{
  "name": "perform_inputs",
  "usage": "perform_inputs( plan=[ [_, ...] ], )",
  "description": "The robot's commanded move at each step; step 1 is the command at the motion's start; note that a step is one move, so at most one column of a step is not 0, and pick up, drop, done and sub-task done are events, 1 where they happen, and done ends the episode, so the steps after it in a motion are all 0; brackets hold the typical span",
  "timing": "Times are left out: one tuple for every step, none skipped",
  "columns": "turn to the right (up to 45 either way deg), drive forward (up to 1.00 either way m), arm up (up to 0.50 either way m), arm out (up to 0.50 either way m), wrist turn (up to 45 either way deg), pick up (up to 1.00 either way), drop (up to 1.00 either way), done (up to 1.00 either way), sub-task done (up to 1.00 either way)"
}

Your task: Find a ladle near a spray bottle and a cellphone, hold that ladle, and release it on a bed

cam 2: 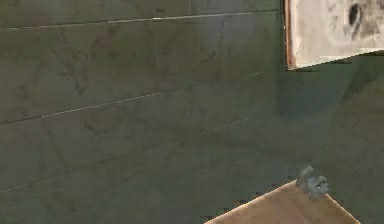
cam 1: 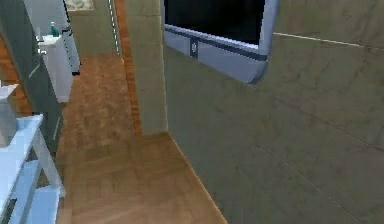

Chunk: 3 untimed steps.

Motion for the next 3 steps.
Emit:
perform_inputs(
  plan=[
    [0.0, 0.05, 0.00, 0.00, 0.0, 0.00, 0.00, 0.00, 0.00],
    [-21.0, 0.00, 0.00, 0.00, 0.0, 0.00, 0.00, 0.00, 0.00],
    [0.0, 0.30, 0.00, 0.00, 0.0, 0.00, 0.00, 0.00, 0.00]
  ],
)
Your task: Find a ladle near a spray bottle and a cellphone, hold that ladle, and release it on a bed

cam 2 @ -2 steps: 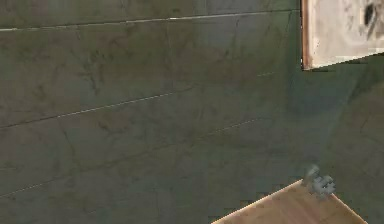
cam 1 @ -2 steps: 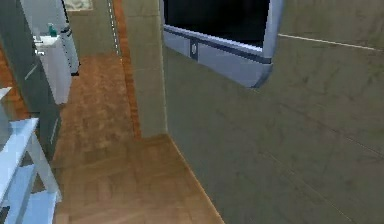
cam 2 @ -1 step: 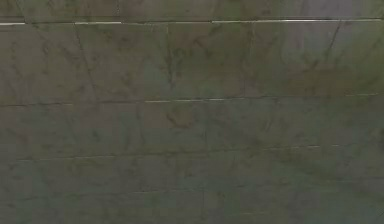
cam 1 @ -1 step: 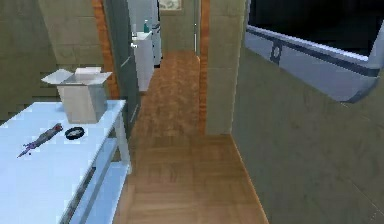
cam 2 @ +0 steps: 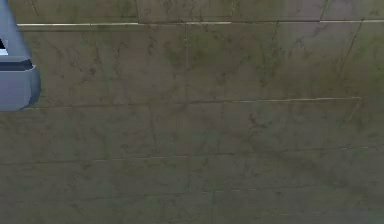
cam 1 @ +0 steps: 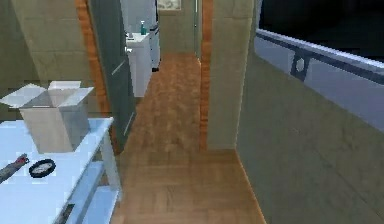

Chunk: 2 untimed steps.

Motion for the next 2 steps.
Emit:
perform_inputs(
  plan=[
    [-3.0, 0.00, 0.00, 0.00, 0.0, 0.00, 0.00, 0.00, 0.00],
    [0.0, 1.00, 0.00, 0.00, 0.0, 0.00, 0.00, 0.00, 0.00]
  ],
)
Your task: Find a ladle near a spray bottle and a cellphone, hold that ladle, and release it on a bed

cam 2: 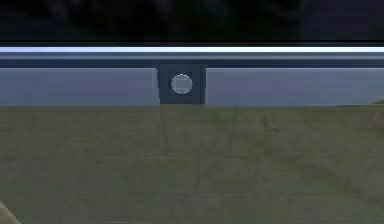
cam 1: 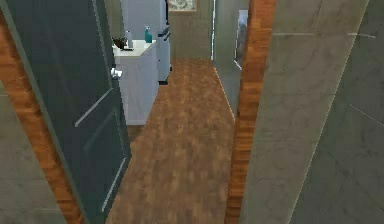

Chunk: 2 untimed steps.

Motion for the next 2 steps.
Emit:
perform_inputs(
  plan=[
    [0.0, 0.50, 0.00, 0.00, 0.0, 0.00, 0.00, 0.00, 0.00],
    [-3.0, 0.00, 0.00, 0.00, 0.0, 0.00, 0.00, 0.00, 0.00]
  ],
)
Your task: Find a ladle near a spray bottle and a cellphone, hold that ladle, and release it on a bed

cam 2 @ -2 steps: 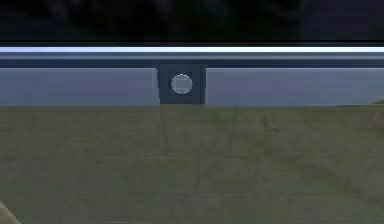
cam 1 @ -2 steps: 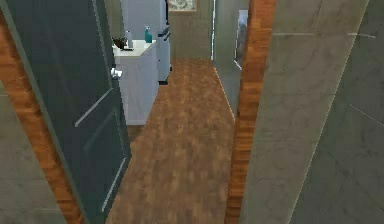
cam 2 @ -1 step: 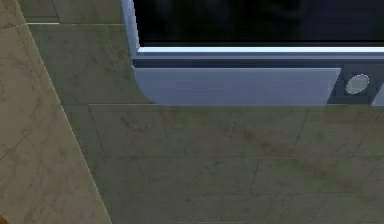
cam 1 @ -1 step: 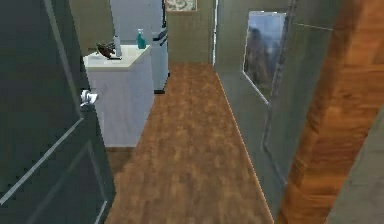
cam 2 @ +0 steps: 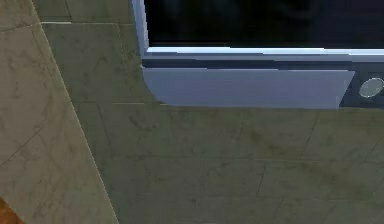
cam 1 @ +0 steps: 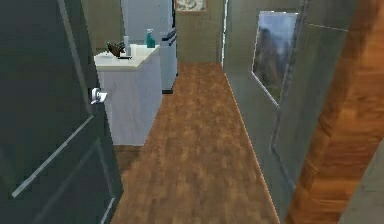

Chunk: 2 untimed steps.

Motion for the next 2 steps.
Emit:
perform_inputs(
  plan=[
    [0.0, 0.15, 0.00, 0.00, 0.0, 0.00, 0.00, 0.00, 0.00],
    [-3.0, 0.00, 0.00, 0.00, 0.0, 0.00, 0.00, 0.00, 0.00]
  ],
)
